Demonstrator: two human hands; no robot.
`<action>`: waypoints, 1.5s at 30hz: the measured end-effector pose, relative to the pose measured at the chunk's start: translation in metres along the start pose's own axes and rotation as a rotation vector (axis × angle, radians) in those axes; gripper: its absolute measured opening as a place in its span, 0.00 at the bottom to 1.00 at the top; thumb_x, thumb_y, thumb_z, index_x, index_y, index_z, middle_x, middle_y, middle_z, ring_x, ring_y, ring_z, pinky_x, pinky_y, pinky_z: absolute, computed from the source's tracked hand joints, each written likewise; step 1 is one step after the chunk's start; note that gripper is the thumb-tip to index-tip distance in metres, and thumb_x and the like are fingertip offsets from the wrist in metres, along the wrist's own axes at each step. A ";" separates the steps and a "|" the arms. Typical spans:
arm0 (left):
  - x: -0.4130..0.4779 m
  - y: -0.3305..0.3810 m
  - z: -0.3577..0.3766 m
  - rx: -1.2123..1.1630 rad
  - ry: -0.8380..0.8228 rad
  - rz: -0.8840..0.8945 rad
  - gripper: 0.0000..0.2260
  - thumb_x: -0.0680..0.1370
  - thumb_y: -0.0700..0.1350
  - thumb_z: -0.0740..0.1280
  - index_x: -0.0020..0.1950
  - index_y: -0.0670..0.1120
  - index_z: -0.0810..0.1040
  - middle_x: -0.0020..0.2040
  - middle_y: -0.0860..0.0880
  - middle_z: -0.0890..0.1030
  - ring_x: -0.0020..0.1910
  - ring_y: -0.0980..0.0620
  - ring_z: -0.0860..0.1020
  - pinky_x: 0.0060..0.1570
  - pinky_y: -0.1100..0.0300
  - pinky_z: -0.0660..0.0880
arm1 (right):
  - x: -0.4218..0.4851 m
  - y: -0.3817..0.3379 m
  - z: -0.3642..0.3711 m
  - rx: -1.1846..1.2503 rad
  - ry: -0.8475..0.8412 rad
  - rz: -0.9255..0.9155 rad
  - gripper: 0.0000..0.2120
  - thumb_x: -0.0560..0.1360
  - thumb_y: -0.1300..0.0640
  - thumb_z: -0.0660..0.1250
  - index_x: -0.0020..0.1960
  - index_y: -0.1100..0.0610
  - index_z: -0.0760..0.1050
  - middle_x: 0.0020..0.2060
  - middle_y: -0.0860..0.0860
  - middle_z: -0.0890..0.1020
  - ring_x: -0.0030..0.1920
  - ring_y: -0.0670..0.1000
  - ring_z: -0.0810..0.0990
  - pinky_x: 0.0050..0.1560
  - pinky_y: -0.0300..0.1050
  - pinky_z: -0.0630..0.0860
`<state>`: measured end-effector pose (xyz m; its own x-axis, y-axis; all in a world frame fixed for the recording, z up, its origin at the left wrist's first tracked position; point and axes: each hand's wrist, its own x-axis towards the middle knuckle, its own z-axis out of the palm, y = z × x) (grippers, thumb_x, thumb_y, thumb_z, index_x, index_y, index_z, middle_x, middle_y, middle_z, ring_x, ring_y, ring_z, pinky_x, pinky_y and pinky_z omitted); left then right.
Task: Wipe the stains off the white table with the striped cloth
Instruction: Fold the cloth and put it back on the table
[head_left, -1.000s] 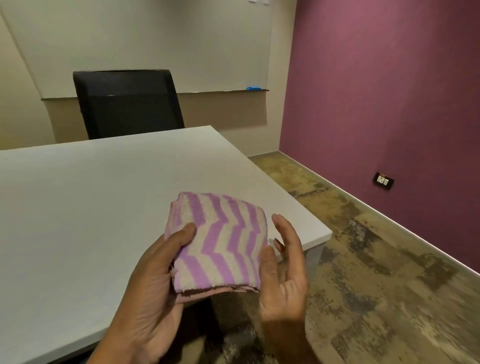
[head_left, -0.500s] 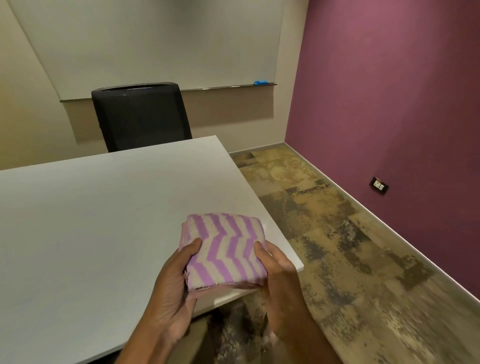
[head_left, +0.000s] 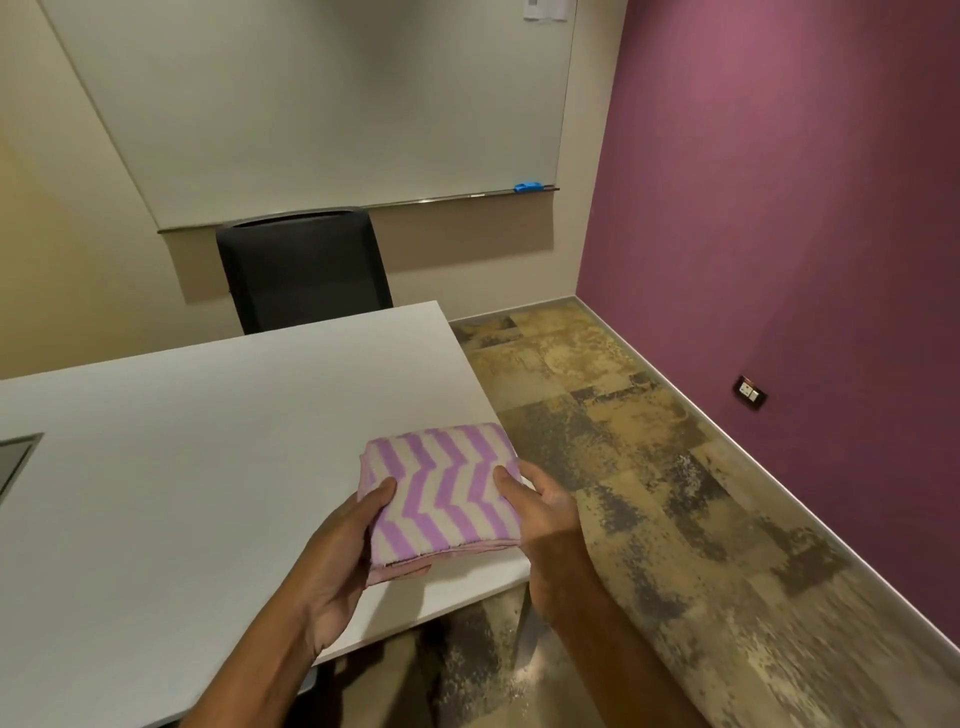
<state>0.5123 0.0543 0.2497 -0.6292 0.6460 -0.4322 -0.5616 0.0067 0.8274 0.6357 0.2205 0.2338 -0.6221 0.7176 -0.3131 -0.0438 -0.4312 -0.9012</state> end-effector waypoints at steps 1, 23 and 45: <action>-0.001 0.003 0.001 0.019 0.003 -0.011 0.17 0.79 0.54 0.71 0.67 0.51 0.78 0.58 0.45 0.88 0.54 0.43 0.88 0.45 0.46 0.86 | 0.000 -0.006 0.001 -0.008 0.001 0.007 0.19 0.78 0.55 0.74 0.68 0.56 0.78 0.58 0.56 0.86 0.61 0.58 0.84 0.65 0.58 0.80; 0.080 0.046 0.027 0.262 0.131 0.000 0.12 0.83 0.53 0.67 0.65 0.52 0.80 0.53 0.49 0.89 0.54 0.45 0.87 0.62 0.39 0.81 | 0.088 -0.053 0.018 -0.228 -0.028 0.033 0.14 0.79 0.56 0.72 0.64 0.55 0.80 0.51 0.51 0.87 0.42 0.41 0.87 0.38 0.35 0.81; 0.152 0.011 0.219 0.038 0.565 0.111 0.13 0.84 0.51 0.65 0.66 0.48 0.79 0.56 0.46 0.88 0.53 0.45 0.87 0.44 0.52 0.85 | 0.255 -0.169 -0.100 -0.413 -0.565 0.089 0.13 0.81 0.53 0.70 0.65 0.50 0.78 0.56 0.52 0.86 0.53 0.52 0.87 0.46 0.44 0.85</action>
<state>0.5289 0.3199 0.2715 -0.8785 0.1361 -0.4579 -0.4626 -0.0041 0.8865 0.5625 0.5309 0.2768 -0.9251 0.2475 -0.2879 0.2564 -0.1520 -0.9546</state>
